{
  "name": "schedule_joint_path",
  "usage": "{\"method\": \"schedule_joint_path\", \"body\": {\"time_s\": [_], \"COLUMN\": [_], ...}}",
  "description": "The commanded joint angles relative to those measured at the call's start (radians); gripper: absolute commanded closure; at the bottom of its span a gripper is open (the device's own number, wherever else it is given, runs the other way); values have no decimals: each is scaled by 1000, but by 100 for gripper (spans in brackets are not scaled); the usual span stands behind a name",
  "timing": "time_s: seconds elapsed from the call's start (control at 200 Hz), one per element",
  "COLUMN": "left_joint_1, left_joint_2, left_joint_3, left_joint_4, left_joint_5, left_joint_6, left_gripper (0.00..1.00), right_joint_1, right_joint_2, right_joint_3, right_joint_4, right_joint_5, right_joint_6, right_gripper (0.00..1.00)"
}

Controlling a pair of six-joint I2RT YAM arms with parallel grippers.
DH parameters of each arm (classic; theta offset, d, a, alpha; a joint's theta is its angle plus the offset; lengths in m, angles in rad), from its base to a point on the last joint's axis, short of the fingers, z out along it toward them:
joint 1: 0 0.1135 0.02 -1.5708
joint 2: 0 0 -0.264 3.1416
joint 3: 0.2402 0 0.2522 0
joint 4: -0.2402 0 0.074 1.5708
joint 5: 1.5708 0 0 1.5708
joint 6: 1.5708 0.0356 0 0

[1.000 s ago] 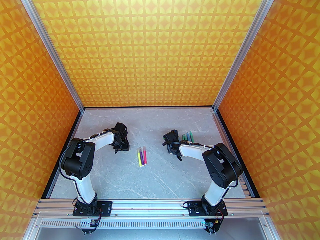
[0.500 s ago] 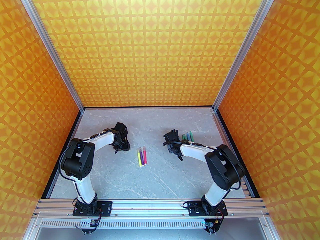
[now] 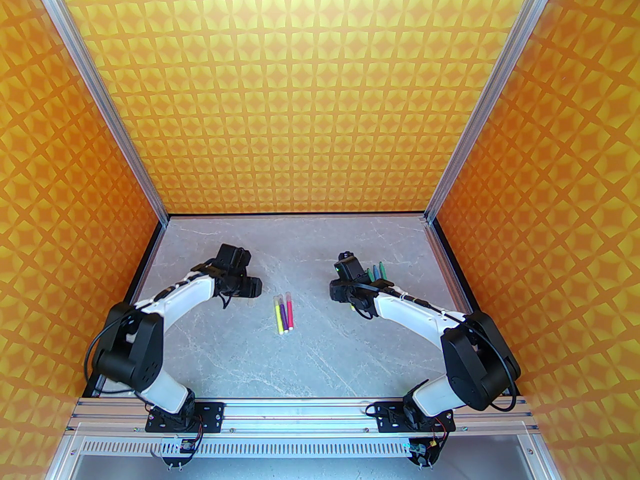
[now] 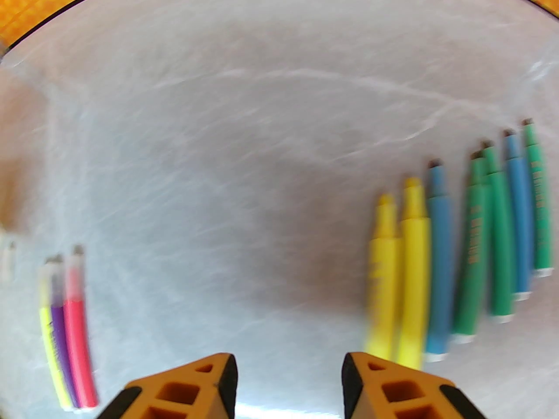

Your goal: Open the pen caps

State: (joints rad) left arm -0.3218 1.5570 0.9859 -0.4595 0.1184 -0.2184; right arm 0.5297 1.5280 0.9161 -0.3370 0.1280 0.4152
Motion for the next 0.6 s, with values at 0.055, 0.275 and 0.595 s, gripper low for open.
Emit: {"method": "schedule_joint_path", "body": {"time_s": [0.055, 0.275, 0.595], "left_joint_1": [-5, -1, 26], "left_joint_2": [-93, -154, -264], "left_joint_3": [-89, -174, -302], "left_joint_4": [161, 260, 379], "left_joint_5": [6, 6, 7], "left_joint_6": [46, 71, 90], "left_gripper": [24, 21, 13], "right_joint_1": [62, 141, 203], "right_joint_2": [65, 182, 291], "right_joint_3": [64, 197, 300], "right_joint_4": [-11, -114, -184], "right_joint_5": [-108, -138, -194], "right_joint_6": [35, 20, 25], "right_gripper": [55, 55, 54]}}
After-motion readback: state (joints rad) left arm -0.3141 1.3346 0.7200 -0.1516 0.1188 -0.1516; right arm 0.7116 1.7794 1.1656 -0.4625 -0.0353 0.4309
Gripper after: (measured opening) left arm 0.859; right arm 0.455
